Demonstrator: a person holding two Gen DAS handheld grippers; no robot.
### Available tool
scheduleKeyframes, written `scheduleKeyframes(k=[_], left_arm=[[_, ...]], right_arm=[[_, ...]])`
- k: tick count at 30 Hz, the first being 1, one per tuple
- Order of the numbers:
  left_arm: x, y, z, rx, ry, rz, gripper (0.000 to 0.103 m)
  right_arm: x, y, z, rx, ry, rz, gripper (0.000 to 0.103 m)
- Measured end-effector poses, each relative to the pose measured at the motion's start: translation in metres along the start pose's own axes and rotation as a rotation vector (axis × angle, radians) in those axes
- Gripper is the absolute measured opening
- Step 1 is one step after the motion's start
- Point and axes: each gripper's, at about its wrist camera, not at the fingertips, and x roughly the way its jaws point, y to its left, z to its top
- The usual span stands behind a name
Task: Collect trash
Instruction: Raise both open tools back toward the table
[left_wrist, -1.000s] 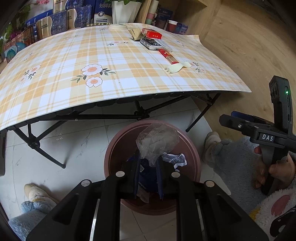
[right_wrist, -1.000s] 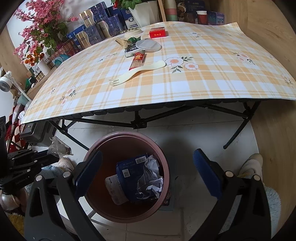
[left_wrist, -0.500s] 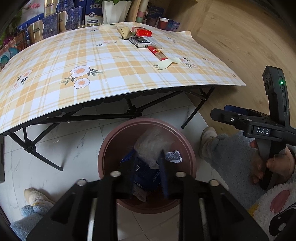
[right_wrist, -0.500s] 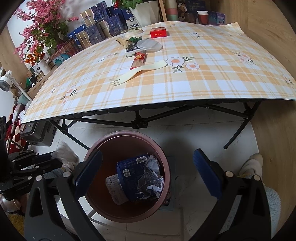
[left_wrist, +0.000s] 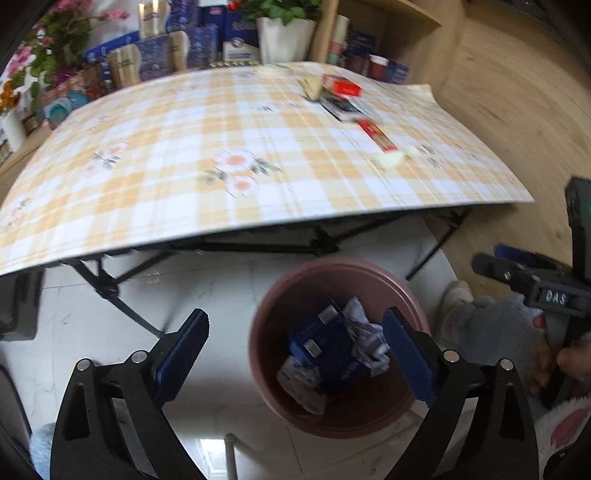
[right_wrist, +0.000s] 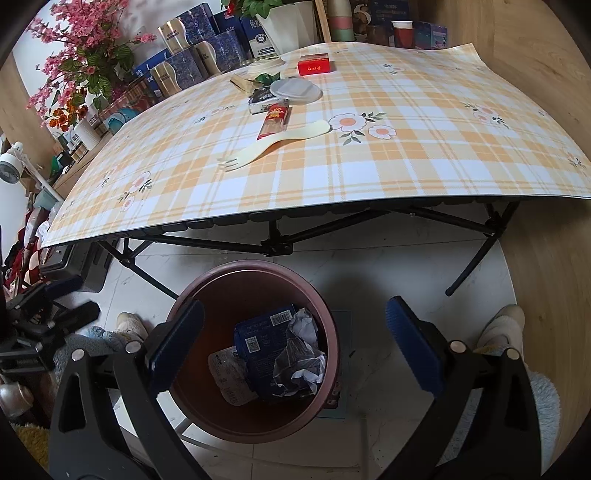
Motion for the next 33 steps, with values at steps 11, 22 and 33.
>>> scheduleKeyframes(k=[11, 22, 33], left_arm=[[-0.036, 0.028, 0.053, 0.003, -0.151, 0.101, 0.097], [-0.057, 0.055, 0.118, -0.020, -0.266, 0.140, 0.097], [-0.038, 0.070, 0.163, 0.002, -0.277, 0.158, 0.097]], right_arm=[[-0.024, 0.002, 0.040, -0.049, -0.084, -0.017, 0.097], [-0.031, -0.013, 0.099, -0.068, -0.147, -0.050, 0.097], [-0.001, -0.039, 0.160, -0.067, -0.140, -0.084, 0.097]])
